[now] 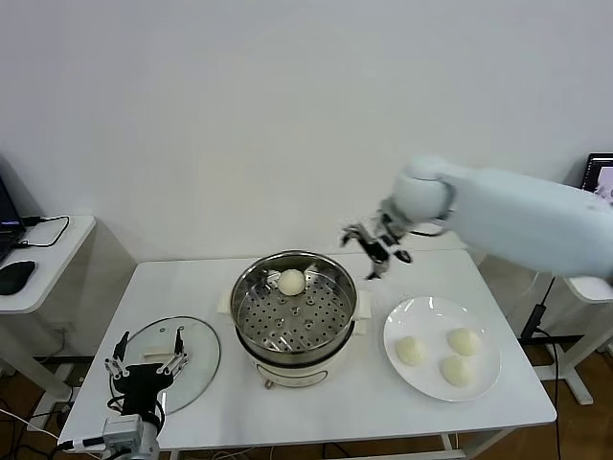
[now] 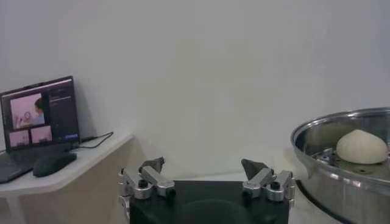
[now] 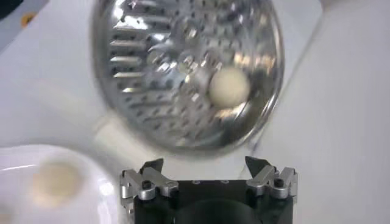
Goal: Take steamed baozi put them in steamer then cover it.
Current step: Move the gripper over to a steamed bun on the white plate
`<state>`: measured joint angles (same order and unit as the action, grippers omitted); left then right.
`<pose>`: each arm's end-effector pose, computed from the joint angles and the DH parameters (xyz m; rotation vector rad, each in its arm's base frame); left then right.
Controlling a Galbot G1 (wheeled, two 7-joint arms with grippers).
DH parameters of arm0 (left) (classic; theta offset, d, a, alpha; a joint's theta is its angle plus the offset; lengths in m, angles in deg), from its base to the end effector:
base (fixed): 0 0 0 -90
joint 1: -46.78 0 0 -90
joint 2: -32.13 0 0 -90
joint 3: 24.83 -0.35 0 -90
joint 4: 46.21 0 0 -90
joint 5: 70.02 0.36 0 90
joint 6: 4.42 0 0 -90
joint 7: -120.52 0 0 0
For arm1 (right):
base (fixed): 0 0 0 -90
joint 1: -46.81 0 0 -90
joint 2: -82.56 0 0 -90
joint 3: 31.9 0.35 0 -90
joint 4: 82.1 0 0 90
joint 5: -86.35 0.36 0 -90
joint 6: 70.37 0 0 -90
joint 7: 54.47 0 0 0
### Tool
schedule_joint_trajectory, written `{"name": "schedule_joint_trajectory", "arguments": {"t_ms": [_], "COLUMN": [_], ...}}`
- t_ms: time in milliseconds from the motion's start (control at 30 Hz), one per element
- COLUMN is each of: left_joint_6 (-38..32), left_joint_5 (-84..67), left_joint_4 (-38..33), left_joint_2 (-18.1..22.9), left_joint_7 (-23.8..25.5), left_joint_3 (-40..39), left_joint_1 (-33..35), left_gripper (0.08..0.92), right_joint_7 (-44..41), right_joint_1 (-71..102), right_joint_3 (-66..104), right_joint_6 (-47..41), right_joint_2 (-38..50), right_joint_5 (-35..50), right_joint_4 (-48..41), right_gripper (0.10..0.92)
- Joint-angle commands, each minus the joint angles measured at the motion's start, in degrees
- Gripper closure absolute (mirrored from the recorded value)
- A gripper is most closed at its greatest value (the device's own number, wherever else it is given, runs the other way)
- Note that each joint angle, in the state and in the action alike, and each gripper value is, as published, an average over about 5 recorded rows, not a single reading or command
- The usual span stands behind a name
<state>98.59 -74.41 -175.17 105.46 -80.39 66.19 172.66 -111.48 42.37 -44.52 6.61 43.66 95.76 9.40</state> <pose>0.1582 0.0402 -0.2588 0.3265 -2.9669 -0.3181 0.4918 -0.0445 -0.0407 1.4621 -1.3764 1.7352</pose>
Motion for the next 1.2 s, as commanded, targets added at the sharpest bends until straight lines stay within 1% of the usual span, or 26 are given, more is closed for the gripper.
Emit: {"name": "schedule_joint_trajectory", "arguments": {"t_ms": [33, 233, 433, 767, 1200], "left_joint_6": [0.0, 0.0, 0.1, 0.2, 0.3], "left_joint_5": [0.2, 0.7, 1.0, 1.4, 1.5], "left_joint_4": [0.2, 0.0, -0.3, -0.2, 0.0], "left_joint_2": [-0.2, -0.3, -0.3, 0.2, 0.2], "left_joint_7": [0.0, 0.1, 0.1, 0.1, 0.2], "left_joint_3": [0.0, 0.0, 0.7, 1.0, 1.7], "left_joint_1": [0.1, 0.2, 0.5, 0.7, 0.7], "left_gripper": [0.177, 0.177, 0.177, 0.177, 0.177], "right_joint_7": [-1.1, -0.8, -0.1, 2.1, 3.2], "right_joint_1": [5.4, 20.2, 31.0, 37.8, 40.2], "right_joint_3": [1.0, 9.1, 16.5, 20.4, 22.2], "right_joint_6": [-6.7, -2.9, -2.5, -2.0, -2.2], "right_joint_2": [16.6, 16.6, 13.1, 5.0, -1.6], "right_joint_5": [-1.9, -8.0, -11.0, -12.8, -13.9], "right_joint_4": [8.4, 4.2, -0.2, -7.8, -11.9], "right_gripper": [0.203, 0.203, 0.203, 0.203, 0.203]}}
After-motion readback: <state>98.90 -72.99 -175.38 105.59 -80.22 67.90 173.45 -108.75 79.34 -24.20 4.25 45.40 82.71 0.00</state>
